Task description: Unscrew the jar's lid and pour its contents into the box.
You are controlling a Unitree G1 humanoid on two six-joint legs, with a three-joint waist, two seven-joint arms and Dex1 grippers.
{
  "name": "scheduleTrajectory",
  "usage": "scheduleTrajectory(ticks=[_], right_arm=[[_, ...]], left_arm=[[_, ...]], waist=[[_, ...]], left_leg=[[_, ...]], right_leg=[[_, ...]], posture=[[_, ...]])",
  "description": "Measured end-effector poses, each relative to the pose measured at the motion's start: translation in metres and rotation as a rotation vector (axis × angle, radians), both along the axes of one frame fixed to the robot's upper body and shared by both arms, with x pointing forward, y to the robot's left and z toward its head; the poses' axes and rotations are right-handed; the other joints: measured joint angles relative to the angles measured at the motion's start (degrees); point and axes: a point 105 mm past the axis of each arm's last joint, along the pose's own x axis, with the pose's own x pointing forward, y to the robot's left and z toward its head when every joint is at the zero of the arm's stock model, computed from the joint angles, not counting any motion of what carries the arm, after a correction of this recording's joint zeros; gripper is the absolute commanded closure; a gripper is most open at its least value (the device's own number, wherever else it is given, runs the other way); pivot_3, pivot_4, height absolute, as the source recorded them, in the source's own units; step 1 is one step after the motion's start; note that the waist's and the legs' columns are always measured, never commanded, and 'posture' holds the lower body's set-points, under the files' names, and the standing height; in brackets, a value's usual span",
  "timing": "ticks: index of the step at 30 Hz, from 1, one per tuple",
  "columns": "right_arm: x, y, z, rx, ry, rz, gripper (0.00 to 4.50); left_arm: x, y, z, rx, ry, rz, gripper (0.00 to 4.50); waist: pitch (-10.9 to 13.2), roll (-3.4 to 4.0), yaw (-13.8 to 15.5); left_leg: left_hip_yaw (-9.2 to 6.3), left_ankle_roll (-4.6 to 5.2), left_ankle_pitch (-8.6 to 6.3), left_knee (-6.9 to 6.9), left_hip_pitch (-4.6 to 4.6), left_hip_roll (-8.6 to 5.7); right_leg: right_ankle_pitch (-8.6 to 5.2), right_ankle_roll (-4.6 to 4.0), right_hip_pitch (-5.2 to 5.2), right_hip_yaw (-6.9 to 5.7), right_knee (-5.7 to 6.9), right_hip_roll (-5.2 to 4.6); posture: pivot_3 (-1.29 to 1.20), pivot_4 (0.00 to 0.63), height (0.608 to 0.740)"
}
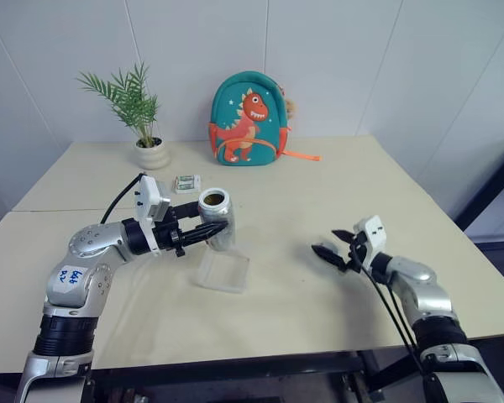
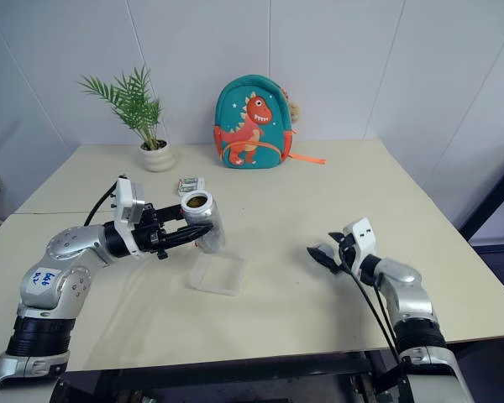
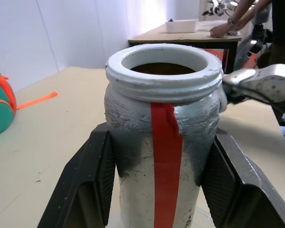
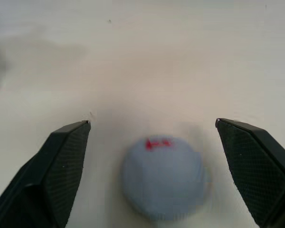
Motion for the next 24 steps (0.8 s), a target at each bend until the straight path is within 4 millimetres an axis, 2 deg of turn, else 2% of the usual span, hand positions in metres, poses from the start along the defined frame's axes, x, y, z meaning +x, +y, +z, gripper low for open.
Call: scheduleTrajectory(ticks=[2,4,8,13,16,20,24], right_arm=[[-0.016,0.012,0.037,-0.021,-0.097,0.112,0.02],[-0.033,0.021,0.062,-0.053,-0.152,0.204,0.02],[-0.070,0.045,0.088,-0.145,-0.201,0.402,0.02],[-0.103,0.060,0.102,-0.194,-0.188,0.534,0.02],[-0.114,0.064,0.100,-0.209,-0.174,0.567,0.02],[-0.116,0.060,0.086,-0.216,-0.118,0.551,0.02],[-0.117,0.061,0.083,-0.209,-0.113,0.533,0.02]], left_arm=[[0.001,0.005,0.002,0.028,-0.013,0.029,2.28],[0.003,0.011,0.003,0.064,-0.027,0.068,2.28],[0.003,0.021,0.007,0.082,-0.025,0.098,2.28],[0.005,0.040,0.017,0.025,0.020,0.135,2.28],[0.005,0.043,0.014,0.045,0.046,0.131,2.28],[0.010,0.048,0.003,0.115,0.069,0.180,2.28],[0.015,0.045,-0.003,0.187,0.029,0.217,2.28]], waist=[[0.00,0.01,0.00],[0.00,0.00,0.06],[0.00,0.00,0.14],[0.00,-0.01,0.22],[0.00,-0.03,0.27],[0.00,-0.03,0.39],[0.00,-0.03,0.36]], left_leg=[[-0.01,0.00,0.00,-0.01,0.01,0.01],[-0.02,-0.01,-0.01,-0.01,0.00,0.02],[-0.01,-0.01,-0.01,0.00,0.00,0.02],[-0.02,0.00,-0.01,0.02,0.00,0.02],[-0.01,0.00,-0.02,0.02,-0.01,0.02],[0.01,0.01,-0.02,0.02,-0.02,0.01],[0.01,0.01,-0.02,0.02,-0.02,0.02]], right_leg=[[0.00,0.00,0.01,-0.01,0.00,0.02],[-0.01,0.00,0.01,-0.02,-0.03,0.02],[-0.01,0.00,0.02,-0.02,-0.05,0.01],[-0.02,-0.02,0.02,-0.03,-0.04,0.01],[-0.02,-0.03,0.02,-0.03,-0.06,0.00],[-0.02,-0.02,0.02,-0.01,-0.10,-0.01],[-0.03,-0.04,0.01,-0.02,-0.08,0.00]], posture=[[0.00,0.150,0.740],[0.00,0.150,0.740],[0.00,0.150,0.740],[0.00,0.150,0.740],[0.00,0.150,0.740],[0.00,0.150,0.740],[0.00,0.150,0.740]])
